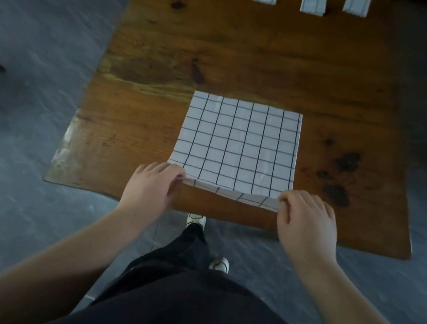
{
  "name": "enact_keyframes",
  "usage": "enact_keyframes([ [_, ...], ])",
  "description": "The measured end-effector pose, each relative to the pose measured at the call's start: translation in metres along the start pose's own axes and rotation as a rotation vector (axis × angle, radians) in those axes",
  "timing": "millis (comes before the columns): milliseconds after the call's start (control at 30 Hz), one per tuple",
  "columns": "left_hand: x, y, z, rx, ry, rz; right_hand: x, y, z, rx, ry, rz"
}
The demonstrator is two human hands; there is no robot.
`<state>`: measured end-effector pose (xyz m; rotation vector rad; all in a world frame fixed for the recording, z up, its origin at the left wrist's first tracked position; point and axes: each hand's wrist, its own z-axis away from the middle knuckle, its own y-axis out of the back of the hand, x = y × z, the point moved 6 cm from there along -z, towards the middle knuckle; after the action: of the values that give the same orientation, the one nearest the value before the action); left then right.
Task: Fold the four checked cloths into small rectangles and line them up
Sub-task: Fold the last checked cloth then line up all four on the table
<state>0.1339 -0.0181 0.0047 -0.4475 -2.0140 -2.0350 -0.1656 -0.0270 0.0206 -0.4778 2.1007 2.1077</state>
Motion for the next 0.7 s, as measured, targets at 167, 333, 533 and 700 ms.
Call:
enact_keyframes([
  [167,-0.002,0.020,-0.068,-0.008,-0.006,0.019,-0.004,0.016,-0.072,0.039,-0.037,0.009],
  [333,-0.008,0.019,-0.154,-0.080,-0.011,0.009,-0.001,0.012,-0.154,0.032,-0.097,0.066],
  [533,-0.028,-0.022,-0.234,-0.267,0.052,-0.073,0.011,-0.020,-0.225,-0.066,-0.184,0.122],
  [700,-0.046,-0.052,-0.273,-0.339,0.121,-0.098,0.016,-0.043,-0.245,-0.067,-0.257,0.148],
])
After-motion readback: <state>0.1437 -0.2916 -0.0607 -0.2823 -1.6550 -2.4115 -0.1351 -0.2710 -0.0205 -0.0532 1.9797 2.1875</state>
